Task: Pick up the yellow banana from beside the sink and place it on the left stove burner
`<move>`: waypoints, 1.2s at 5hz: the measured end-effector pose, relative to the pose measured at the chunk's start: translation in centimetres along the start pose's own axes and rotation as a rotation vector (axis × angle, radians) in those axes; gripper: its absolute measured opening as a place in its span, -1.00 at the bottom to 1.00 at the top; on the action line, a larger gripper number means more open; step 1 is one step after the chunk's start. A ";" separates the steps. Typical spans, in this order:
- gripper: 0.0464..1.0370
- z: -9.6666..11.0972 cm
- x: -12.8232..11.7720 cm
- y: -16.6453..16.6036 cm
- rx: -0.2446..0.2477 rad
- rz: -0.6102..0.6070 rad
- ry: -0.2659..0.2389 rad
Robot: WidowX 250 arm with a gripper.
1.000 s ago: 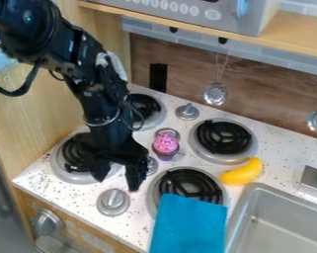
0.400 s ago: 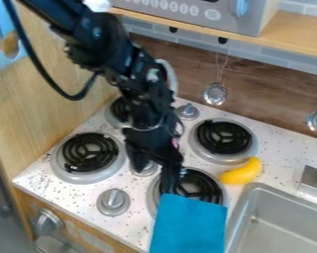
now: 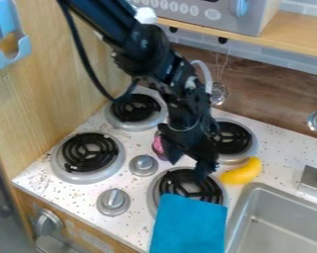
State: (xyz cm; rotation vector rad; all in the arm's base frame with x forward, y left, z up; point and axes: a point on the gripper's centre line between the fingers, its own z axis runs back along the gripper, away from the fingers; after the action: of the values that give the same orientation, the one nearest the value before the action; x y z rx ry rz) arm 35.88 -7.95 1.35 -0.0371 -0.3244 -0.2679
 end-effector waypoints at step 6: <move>0.94 -8.1 8.3 -4.0 0.034 -0.137 -0.003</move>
State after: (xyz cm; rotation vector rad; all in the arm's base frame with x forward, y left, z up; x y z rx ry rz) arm 44.89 -14.57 -3.75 0.0180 -0.3348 -0.3980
